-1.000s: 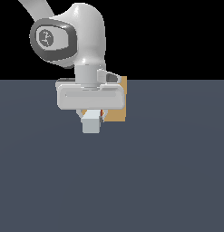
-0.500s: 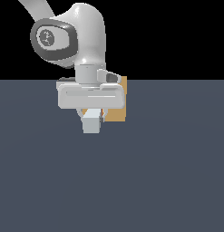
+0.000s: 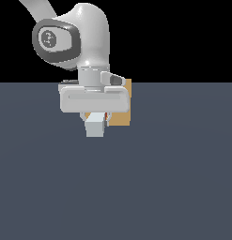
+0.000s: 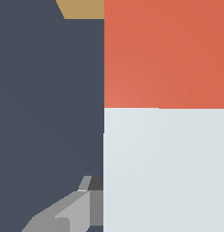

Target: Insert the peg into the horizontal hole in a box.

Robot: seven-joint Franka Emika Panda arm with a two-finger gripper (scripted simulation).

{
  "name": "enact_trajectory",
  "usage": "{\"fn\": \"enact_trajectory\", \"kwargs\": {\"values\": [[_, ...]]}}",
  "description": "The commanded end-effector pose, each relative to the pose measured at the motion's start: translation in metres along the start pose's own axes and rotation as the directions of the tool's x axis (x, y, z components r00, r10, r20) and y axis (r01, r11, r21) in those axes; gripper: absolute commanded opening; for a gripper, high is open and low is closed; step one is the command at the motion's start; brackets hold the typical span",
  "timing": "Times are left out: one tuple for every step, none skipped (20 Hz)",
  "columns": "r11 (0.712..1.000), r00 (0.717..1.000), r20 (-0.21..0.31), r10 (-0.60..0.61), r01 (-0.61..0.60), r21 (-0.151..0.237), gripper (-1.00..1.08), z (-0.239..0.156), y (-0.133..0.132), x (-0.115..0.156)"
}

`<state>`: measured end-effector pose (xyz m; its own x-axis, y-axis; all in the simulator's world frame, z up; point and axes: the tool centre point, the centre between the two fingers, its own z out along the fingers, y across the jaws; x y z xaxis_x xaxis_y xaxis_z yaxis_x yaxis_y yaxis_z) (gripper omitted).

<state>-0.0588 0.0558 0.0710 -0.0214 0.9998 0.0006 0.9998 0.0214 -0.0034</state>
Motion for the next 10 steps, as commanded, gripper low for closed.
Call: {"fn": "enact_trajectory", "kwargs": {"values": [[1.0,1.0,0.0,0.0,0.0,-0.002,-1.0,-0.001,0.001,0.001],[1.0,1.0,0.0,0.0,0.0,-0.002,-1.0,-0.001,0.001,0.003],[1.0,1.0,0.0,0.0,0.0,-0.002,-1.0,-0.001,0.001,0.006],[1.0,1.0,0.0,0.0,0.0,-0.003,-1.0,-0.001,0.0,0.009],[1.0,1.0,0.0,0.0,0.0,-0.003,-1.0,-0.001,0.0,0.013],[1.0,1.0,0.0,0.0,0.0,-0.003,-1.0,-0.001,0.0,0.017],[1.0,1.0,0.0,0.0,0.0,-0.003,-1.0,-0.001,0.0,0.023],[1.0,1.0,0.0,0.0,0.0,-0.003,-1.0,-0.001,0.0,0.029],[1.0,1.0,-0.001,0.0,0.0,-0.004,-1.0,-0.002,0.0,0.036],[1.0,1.0,-0.001,0.0,0.0,-0.004,-1.0,-0.002,0.0,0.043]]}}
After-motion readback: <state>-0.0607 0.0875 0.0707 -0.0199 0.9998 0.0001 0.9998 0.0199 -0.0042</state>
